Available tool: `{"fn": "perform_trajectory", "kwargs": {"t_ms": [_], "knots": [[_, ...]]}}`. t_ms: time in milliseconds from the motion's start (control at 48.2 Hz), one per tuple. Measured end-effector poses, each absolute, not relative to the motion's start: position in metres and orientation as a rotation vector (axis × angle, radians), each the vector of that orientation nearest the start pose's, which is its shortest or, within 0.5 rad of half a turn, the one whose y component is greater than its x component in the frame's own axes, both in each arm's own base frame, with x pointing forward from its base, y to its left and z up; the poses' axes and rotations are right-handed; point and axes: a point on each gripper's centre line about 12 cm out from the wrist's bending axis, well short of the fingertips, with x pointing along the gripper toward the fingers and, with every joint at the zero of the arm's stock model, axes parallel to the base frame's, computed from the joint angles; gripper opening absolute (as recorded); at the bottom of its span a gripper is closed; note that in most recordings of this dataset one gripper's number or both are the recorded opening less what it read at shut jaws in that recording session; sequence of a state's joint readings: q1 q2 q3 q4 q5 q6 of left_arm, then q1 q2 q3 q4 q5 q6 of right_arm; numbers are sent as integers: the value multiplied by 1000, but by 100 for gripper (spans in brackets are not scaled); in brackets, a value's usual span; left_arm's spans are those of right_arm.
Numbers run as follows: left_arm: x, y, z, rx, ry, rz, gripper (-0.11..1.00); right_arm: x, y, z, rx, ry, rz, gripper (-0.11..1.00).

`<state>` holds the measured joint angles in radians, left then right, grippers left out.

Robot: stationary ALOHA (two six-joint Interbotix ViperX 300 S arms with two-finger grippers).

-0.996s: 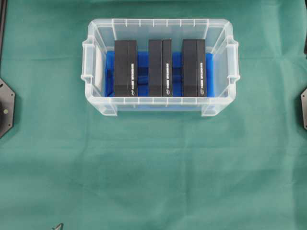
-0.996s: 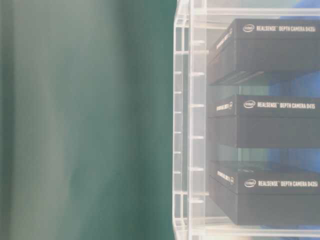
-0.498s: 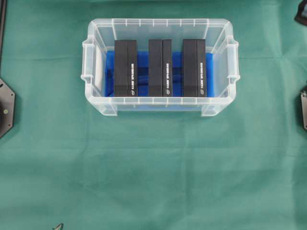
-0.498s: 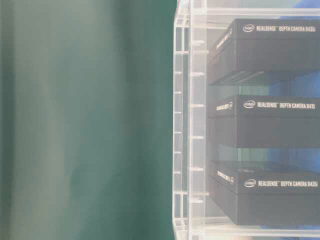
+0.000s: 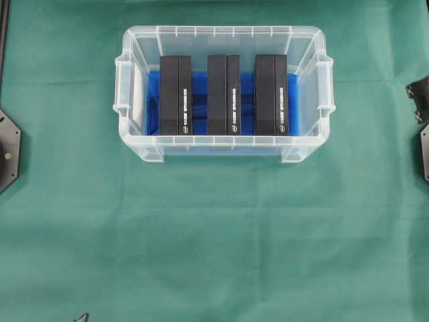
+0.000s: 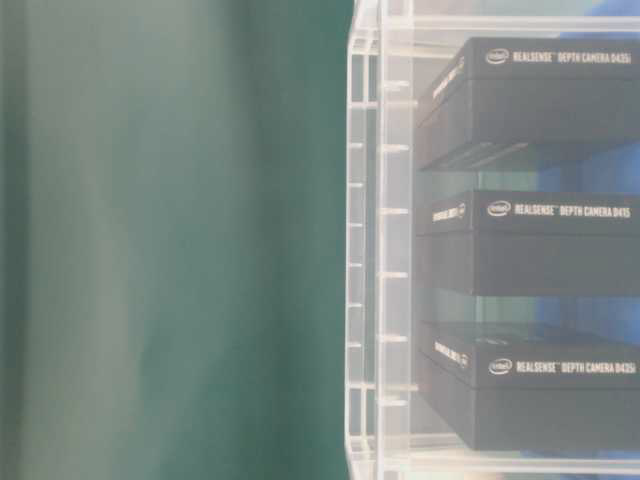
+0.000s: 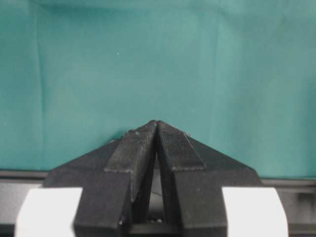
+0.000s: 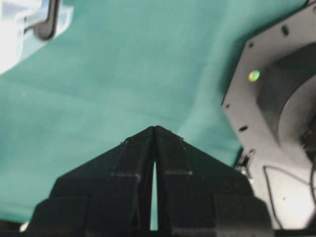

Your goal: Take the box out of the case with the right arm.

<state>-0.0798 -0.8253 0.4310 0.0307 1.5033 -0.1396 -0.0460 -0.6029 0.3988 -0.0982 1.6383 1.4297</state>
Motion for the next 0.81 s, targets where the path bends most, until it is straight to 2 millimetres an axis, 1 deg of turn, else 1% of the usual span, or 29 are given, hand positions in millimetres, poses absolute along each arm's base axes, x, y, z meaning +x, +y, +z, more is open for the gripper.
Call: {"fn": "perform_trajectory", "kwargs": {"t_ms": [62, 249, 332, 415, 560, 809], "knots": [[149, -8, 384, -63, 1109, 33, 0, 189, -29, 350, 1114, 1078, -1125, 0], [149, -8, 384, -61, 1109, 34, 0, 192, -66, 342, 1062, 1111, -1147, 0], [149, -8, 384, -66, 1109, 35, 0, 193, -85, 340, 1083, 1082, -1171, 0], [149, -8, 384, -65, 1109, 34, 0, 195, -95, 339, 1104, 1049, -1187, 0], [150, -8, 383, -65, 1111, 34, 0, 199, -100, 338, 1111, 1023, -1183, 0], [149, -8, 383, -64, 1112, 34, 0, 200, -98, 338, 1151, 1016, -1176, 0]]}}
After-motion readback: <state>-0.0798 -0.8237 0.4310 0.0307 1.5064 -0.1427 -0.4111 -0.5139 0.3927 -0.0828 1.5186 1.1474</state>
